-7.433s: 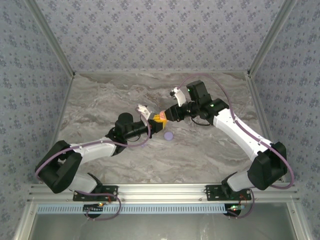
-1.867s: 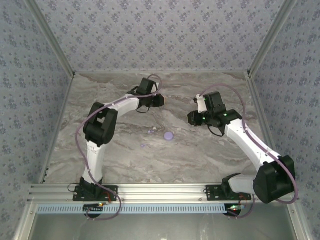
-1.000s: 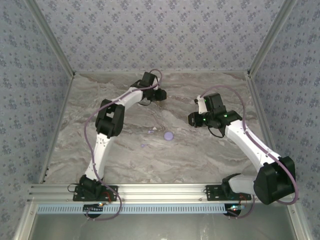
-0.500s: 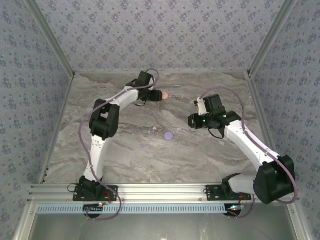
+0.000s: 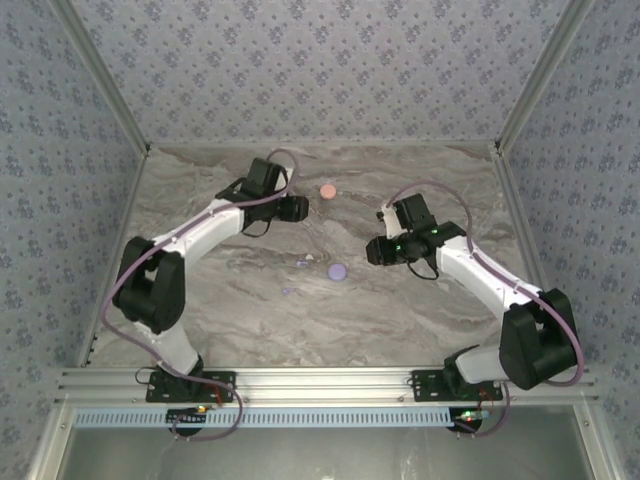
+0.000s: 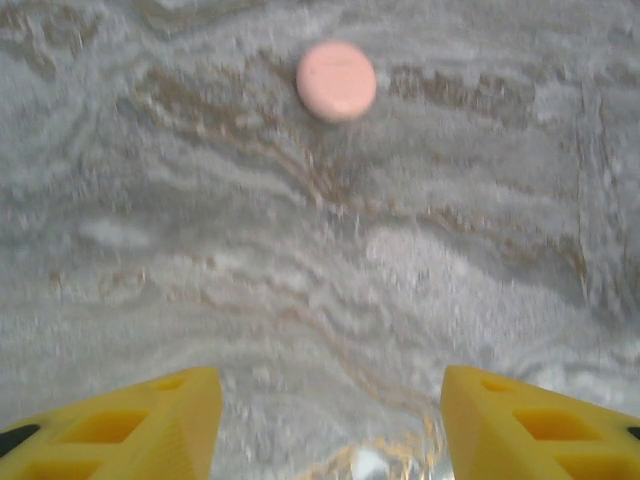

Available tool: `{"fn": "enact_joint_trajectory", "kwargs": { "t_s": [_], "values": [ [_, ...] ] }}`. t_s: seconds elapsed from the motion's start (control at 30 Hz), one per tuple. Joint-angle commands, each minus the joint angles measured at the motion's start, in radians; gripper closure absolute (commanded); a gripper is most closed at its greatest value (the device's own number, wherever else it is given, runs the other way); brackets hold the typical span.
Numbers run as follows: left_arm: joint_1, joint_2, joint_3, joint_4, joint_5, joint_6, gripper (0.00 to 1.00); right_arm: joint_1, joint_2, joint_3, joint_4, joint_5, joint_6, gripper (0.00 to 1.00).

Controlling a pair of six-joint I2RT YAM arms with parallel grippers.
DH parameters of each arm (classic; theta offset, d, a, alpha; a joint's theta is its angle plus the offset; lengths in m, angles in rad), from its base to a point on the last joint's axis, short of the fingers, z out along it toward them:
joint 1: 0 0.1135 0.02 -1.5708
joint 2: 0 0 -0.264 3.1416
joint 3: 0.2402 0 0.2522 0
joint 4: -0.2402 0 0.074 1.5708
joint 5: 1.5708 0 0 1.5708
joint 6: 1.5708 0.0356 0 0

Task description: Insert wireless bluetooth earbuds into charging case

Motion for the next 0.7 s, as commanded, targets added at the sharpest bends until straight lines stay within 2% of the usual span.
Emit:
{"fn": "enact_joint_trajectory", "kwargs": {
  "t_s": [0.0, 0.33, 0.67],
  "values": [
    [-0.023, -0.084, -0.091, 0.009, 0.017, -0.028, 0.41, 0.015, 0.028, -0.016, 0.029, -0.042, 0.006, 0.64],
    [-0.062, -0.211, -0.261, -0.006, 0.035, -0.042, 0.44, 0.053, 0.099, -0.036, 0.068, -0.059, 0.025, 0.64],
    [-0.081, -0.18, -0.286, 0.004, 0.103, -0.056, 0.49, 0.1, 0.206, -0.024, 0.111, -0.066, 0.056, 0.66]
  ]
}}
